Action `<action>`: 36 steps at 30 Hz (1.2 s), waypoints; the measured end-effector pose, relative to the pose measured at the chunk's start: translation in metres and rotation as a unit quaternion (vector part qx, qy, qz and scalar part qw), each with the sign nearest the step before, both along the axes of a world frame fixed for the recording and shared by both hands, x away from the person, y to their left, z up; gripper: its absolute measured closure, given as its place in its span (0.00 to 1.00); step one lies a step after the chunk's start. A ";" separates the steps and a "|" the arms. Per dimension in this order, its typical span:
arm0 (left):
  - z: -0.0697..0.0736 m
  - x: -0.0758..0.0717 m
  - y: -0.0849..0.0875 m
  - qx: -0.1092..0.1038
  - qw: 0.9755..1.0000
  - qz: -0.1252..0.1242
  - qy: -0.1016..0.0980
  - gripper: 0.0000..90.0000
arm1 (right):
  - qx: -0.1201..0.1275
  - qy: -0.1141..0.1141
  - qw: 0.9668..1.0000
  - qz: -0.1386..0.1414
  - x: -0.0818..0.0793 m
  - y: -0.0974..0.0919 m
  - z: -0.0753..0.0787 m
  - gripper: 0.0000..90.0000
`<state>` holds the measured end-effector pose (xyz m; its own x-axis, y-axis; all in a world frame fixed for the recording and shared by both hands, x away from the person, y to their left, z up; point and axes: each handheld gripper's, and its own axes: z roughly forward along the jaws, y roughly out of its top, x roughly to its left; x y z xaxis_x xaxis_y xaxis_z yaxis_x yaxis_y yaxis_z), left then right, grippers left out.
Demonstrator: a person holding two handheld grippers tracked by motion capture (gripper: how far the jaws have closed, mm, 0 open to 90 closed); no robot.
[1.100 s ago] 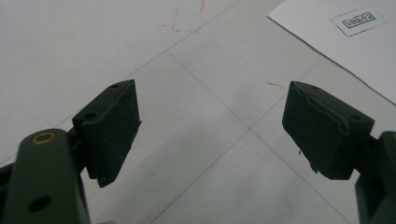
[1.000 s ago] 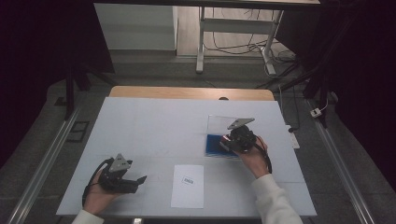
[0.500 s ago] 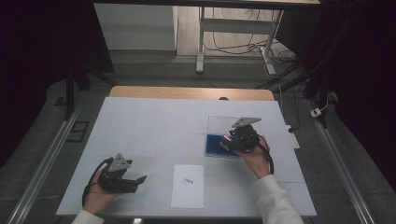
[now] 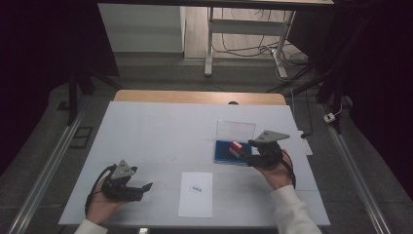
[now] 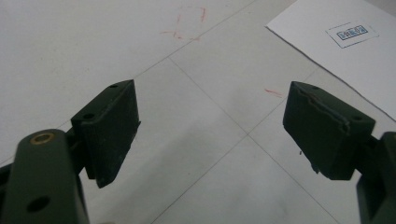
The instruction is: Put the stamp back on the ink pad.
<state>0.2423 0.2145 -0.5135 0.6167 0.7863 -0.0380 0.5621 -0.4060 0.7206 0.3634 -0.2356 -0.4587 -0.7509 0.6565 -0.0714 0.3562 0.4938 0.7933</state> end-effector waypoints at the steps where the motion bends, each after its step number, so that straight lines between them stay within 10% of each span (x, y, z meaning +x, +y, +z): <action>1: 0.000 0.000 0.000 -0.001 1.000 0.000 -0.001 0.21 | 0.004 0.000 1.000 0.002 -0.003 -0.004 -0.001 0.41; 18: 0.000 -0.002 0.000 -0.006 1.000 -0.002 -0.008 0.21 | 0.011 0.018 1.000 -0.004 -0.059 -0.067 -0.034 0.41; 36: 0.001 -0.002 0.000 -0.004 1.000 0.000 -0.011 0.21 | 0.008 0.015 1.000 -0.001 -0.063 -0.073 -0.038 0.41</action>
<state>0.2400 0.2144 -0.5127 0.6180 0.7855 -0.0315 0.5463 -0.4003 0.7358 0.3003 -0.3088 -0.4963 -0.7514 0.6587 -0.0385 0.3810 0.4808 0.7897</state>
